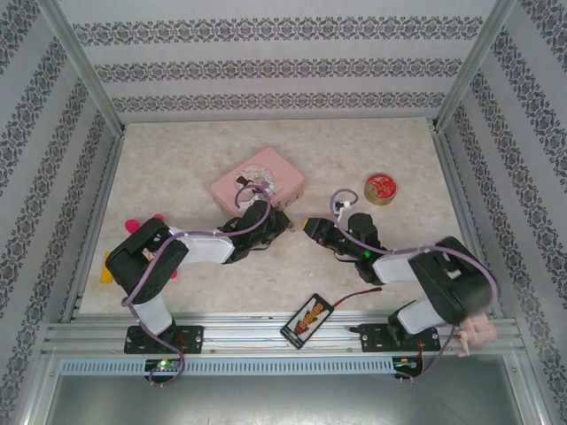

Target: Unlock the padlock with the key

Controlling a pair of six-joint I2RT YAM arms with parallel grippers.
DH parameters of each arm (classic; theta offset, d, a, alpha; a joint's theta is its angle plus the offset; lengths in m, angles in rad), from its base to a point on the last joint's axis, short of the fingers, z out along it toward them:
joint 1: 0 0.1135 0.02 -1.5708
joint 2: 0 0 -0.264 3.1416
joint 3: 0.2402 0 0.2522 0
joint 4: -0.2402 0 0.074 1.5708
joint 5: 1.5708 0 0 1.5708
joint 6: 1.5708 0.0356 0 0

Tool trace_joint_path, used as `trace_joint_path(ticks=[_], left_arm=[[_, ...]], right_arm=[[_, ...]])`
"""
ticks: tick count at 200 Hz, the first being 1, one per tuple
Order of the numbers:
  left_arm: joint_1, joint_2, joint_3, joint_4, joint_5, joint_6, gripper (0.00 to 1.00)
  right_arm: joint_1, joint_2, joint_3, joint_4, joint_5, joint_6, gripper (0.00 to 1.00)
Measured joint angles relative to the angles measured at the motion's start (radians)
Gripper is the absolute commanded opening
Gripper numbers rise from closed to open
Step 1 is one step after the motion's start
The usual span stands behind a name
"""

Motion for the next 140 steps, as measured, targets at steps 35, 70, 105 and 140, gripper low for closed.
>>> trace_joint_path(ticks=[35, 70, 105, 140], left_arm=[[0.001, -0.011, 0.000, -0.019, 0.001, -0.001, 0.00], [0.002, -0.011, 0.002, -0.026, 0.008, -0.005, 0.00], [0.008, -0.018, 0.002, -0.039, 0.024, -0.008, 0.00], [0.016, -0.022, 0.002, -0.047, 0.040, -0.012, 0.00]], right_arm=[[0.072, -0.215, 0.156, -0.473, 0.167, -0.228, 0.36], [0.086, -0.306, 0.198, -0.706, 0.273, -0.355, 0.37], [0.088, -0.296, 0.215, -0.867, 0.328, -0.416, 0.38], [0.105, -0.280, 0.238, -0.921, 0.346, -0.454, 0.48]])
